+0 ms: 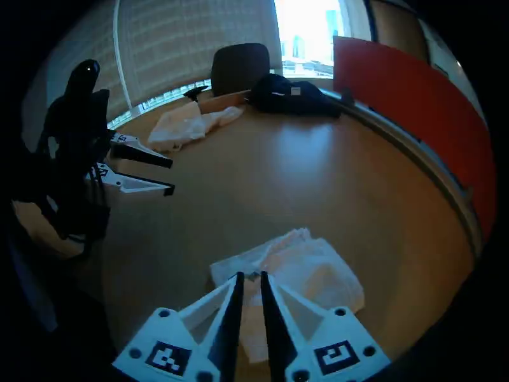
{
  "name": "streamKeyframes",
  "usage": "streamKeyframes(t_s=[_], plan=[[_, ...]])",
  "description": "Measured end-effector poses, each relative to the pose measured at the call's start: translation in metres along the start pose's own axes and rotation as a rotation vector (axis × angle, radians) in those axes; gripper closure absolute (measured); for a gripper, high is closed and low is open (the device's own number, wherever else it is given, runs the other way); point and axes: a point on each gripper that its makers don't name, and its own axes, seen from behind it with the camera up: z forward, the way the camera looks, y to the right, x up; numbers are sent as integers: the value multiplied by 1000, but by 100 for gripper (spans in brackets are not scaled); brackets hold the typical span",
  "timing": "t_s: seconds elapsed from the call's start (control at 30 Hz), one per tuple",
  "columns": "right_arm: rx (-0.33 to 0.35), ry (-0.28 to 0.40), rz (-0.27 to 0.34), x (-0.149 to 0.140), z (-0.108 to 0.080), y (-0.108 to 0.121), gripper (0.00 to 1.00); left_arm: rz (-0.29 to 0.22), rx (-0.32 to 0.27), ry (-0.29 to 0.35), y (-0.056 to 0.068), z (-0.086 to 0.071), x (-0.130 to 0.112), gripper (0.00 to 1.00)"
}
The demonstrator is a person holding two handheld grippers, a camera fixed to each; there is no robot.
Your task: Fold towel
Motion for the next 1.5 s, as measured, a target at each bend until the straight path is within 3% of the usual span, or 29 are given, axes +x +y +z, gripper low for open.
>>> streamKeyframes(t_s=[0.07,0.13,0.53,0.77,1.0,1.5], plan=[[7,-1,10,-2,0,-1,47,2,1,0,0,0,0,7],[9,-1,17,-3,-1,-1,37,2,2,-1,-1,0,0,7],[-9,-3,32,-11,-6,4,36,4,1,0,-1,0,1,7],[-32,-7,38,-19,-12,7,30,10,0,-2,0,0,1,7],[-61,-16,62,-34,-20,9,19,9,0,-3,0,-1,0,7],[-98,-76,109,-82,-27,1,19,15,-3,-4,1,-2,-1,7]])
